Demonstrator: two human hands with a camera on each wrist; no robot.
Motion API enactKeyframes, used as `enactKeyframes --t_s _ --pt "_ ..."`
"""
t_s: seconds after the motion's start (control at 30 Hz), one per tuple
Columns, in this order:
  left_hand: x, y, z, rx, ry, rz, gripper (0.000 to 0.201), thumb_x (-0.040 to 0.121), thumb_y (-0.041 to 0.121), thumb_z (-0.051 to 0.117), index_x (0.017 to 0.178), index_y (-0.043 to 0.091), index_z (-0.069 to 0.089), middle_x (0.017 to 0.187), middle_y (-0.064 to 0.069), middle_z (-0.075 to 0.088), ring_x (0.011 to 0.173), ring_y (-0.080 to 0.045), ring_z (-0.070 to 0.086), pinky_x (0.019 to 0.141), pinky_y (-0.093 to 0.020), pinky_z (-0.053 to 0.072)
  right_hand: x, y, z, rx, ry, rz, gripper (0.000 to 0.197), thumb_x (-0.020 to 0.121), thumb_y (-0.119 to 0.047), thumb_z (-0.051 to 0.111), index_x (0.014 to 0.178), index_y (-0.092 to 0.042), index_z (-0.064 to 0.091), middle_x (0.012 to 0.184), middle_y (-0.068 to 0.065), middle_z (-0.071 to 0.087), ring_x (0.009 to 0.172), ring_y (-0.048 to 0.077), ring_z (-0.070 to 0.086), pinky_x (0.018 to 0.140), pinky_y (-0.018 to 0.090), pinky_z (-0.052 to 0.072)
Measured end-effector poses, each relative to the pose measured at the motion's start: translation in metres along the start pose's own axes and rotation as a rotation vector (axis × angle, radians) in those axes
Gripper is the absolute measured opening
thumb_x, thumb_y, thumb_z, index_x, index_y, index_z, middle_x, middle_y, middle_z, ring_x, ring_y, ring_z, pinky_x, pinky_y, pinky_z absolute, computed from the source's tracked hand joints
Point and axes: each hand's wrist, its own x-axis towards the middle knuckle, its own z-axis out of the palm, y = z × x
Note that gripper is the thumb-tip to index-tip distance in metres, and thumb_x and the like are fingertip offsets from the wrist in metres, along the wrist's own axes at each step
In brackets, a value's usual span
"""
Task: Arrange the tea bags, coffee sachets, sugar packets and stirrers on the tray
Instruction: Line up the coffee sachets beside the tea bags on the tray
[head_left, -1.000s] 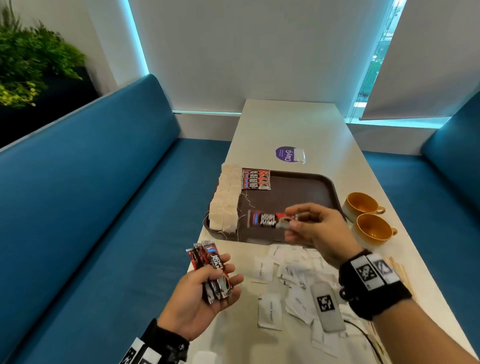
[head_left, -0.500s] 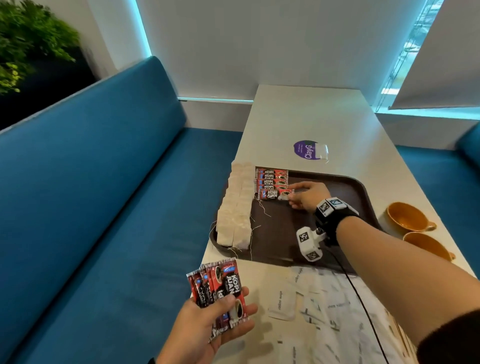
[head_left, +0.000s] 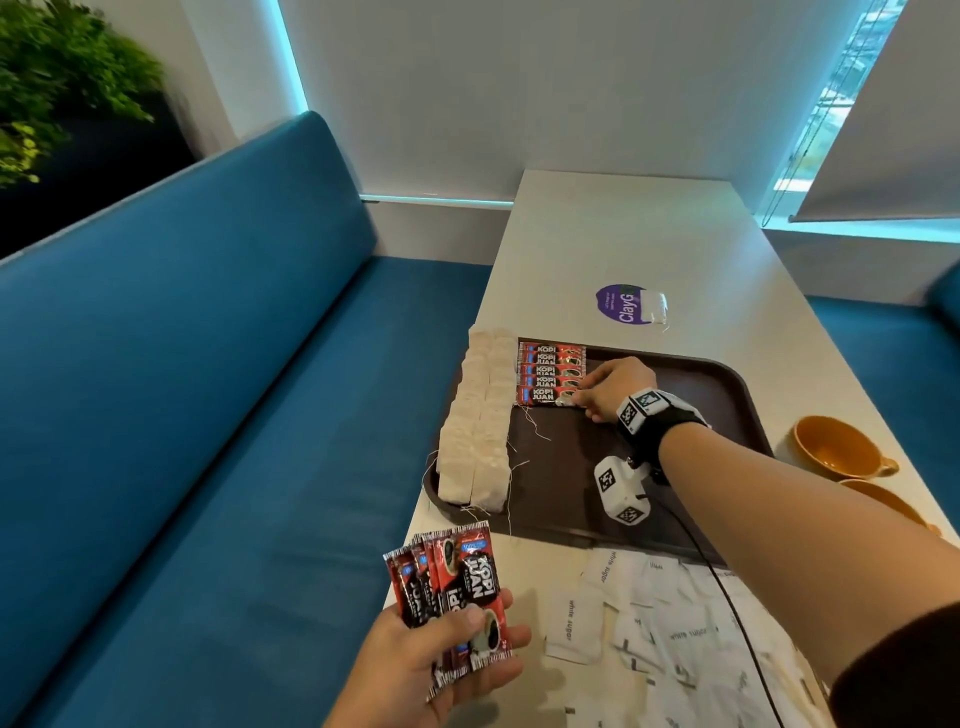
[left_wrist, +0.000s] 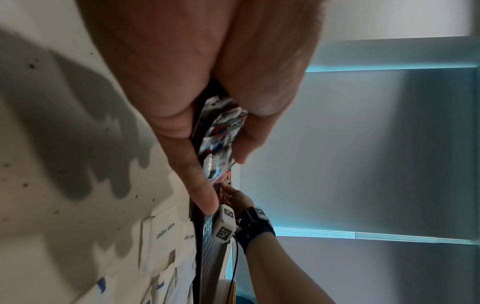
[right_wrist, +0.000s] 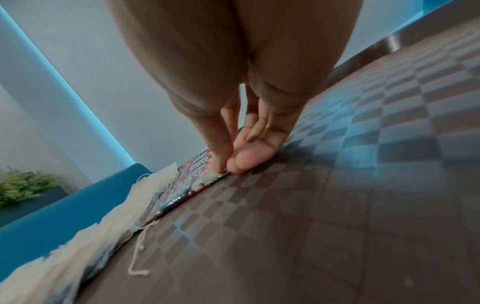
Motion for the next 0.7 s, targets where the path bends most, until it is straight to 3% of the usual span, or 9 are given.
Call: enactKeyframes --t_s 0.13,0.23,0.33,0.47,0.57,0.7 --pt "-0.009 0.0 0.003 0.008 0.018 0.085 0.03 0.084 -0.017 0.063 0.113 -0.014 0.063 0.105 -0.036 0.07 0.093 -0.053 0.071 0.065 -0.051 0.063 -0.023 -0.003 -0.011 0.0 0.078 -0.099 0.009 0.086 -0.017 0.08 0.082 -0.015 0.072 0.079 0.009 0.075 0.058 0.018 0.065 0.07 0.038 0.065" --pt "-0.019 0.001 0.008 0.035 0.04 0.157 0.023 0.087 -0.012 0.062 0.109 -0.012 0.064 0.102 -0.039 0.069 0.092 -0.052 0.071 0.064 -0.046 0.064 -0.065 -0.016 -0.026 0.071 0.017 -0.237 0.009 0.087 -0.016 0.077 0.081 -0.02 0.072 0.083 0.007 0.073 0.057 0.016 0.063 0.061 0.032 0.059" --pt "-0.031 0.001 0.014 0.048 0.051 0.214 0.02 0.088 -0.007 0.064 0.107 -0.014 0.064 0.1 -0.036 0.07 0.091 -0.05 0.072 0.062 -0.042 0.064 -0.132 -0.025 -0.041 0.219 -0.19 -0.336 0.004 0.091 -0.016 0.074 0.092 -0.013 0.072 0.084 0.005 0.071 0.056 0.014 0.061 0.052 0.024 0.051" --pt "-0.049 0.0 0.024 0.098 0.036 0.276 0.022 0.088 0.0 0.068 0.109 -0.004 0.068 0.1 -0.028 0.073 0.084 -0.041 0.074 0.06 -0.036 0.061 -0.217 -0.015 -0.053 0.287 -0.378 -0.427 0.014 0.091 -0.025 0.076 0.104 -0.02 0.073 0.094 0.006 0.071 0.067 0.019 0.068 0.057 0.029 0.053" --pt "-0.06 -0.002 0.032 0.08 0.016 0.307 0.021 0.089 0.001 0.067 0.11 -0.003 0.066 0.098 -0.026 0.074 0.085 -0.041 0.073 0.061 -0.036 0.061 -0.26 0.0 -0.059 0.337 -0.48 -0.414 0.028 0.087 -0.017 0.079 0.114 -0.022 0.071 0.102 0.01 0.073 0.072 0.024 0.07 0.06 0.034 0.057" --pt "-0.073 -0.008 0.043 0.031 -0.067 0.319 0.011 0.091 -0.003 0.064 0.09 0.003 0.072 0.102 -0.027 0.074 0.093 -0.045 0.072 0.073 -0.044 0.063 -0.295 0.028 -0.054 0.422 -0.471 -0.32 0.03 0.083 -0.015 0.083 0.11 -0.014 0.073 0.099 0.015 0.075 0.074 0.026 0.07 0.066 0.04 0.057"
